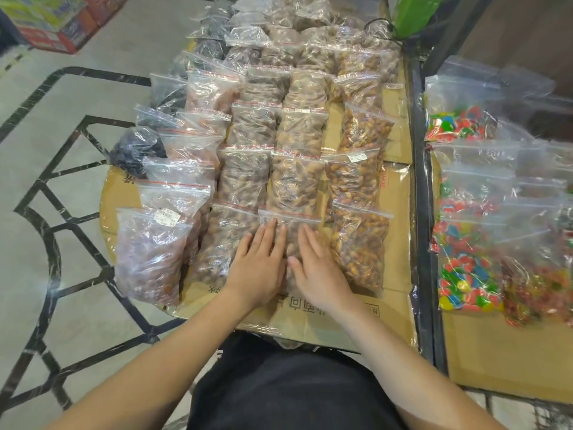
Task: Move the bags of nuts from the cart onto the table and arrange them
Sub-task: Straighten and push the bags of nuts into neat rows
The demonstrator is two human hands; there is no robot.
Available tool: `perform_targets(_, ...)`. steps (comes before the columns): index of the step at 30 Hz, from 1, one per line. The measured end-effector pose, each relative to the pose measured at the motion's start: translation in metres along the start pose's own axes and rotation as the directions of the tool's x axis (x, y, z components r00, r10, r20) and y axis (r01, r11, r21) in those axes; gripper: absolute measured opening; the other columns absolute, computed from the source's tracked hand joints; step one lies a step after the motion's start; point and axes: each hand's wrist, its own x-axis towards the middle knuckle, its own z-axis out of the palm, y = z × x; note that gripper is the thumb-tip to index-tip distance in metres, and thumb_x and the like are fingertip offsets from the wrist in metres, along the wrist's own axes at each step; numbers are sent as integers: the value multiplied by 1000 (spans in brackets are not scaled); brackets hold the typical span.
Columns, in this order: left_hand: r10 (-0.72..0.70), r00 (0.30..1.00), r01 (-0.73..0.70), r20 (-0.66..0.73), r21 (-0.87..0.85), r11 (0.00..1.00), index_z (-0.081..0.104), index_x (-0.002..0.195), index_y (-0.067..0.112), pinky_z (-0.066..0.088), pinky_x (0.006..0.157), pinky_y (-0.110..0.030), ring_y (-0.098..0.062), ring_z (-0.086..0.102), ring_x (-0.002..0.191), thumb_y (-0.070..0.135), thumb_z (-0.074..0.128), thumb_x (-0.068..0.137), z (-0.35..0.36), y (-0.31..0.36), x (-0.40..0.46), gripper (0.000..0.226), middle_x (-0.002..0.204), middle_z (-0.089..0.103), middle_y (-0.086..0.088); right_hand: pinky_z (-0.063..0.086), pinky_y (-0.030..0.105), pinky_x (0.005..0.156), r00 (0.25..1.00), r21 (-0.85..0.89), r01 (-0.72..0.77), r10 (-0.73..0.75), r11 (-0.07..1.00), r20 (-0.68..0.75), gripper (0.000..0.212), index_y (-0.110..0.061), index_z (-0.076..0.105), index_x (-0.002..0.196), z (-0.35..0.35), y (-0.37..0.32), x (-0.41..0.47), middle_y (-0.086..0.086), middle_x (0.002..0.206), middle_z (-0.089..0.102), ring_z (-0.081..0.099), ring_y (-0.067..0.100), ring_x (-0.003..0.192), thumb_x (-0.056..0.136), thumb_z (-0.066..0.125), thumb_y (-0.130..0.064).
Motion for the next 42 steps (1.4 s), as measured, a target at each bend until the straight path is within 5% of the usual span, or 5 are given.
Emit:
perform_targets(6,81,974,-125,212,201,972,-21,157,11,3,121,-60,-32,-12,156,42,7,105,-16,-4,13,67,166,-23,-15,6,57,128,980,-410,-10,90,912,177,70,-12,-20,160,6,2,11,6,167,-32,-27,45,151,110,13,-47)
perform_targets(13,108,956,-175,271,237,956,-12,160,11,12,120,-61,-36,-1,156,50,22,105,-31,-3,18,76,167,-13,-19,13,58,126,945,-354,4,112,935,308,73,-17,-16,163,-22,-6,13,0,169,-27,-22,44,153,110,24,-48)
perform_targets(20,154,988,-150,-28,119,982,47,144,23,46,98,-50,-39,53,124,49,38,100,-76,3,78,52,145,49,-15,37,44,115,998,-290,33,-48,956,-45,53,-14,40,155,-92,25,29,11,146,55,42,32,142,108,42,-39)
perform_targets(26,142,979,-138,-145,35,990,49,139,20,43,101,-52,-40,50,126,47,35,101,-123,30,155,48,149,43,-15,34,44,115,928,-196,-52,-25,979,-372,45,-11,51,145,-151,56,76,10,148,52,44,33,139,106,49,-33)
perform_targets(42,-70,994,-5,-89,-656,755,28,150,3,48,97,-41,-35,56,122,39,40,107,-145,51,377,57,136,56,-20,40,24,97,845,305,-184,309,934,-436,37,-8,56,137,-270,116,269,10,137,62,58,25,125,104,54,-22)
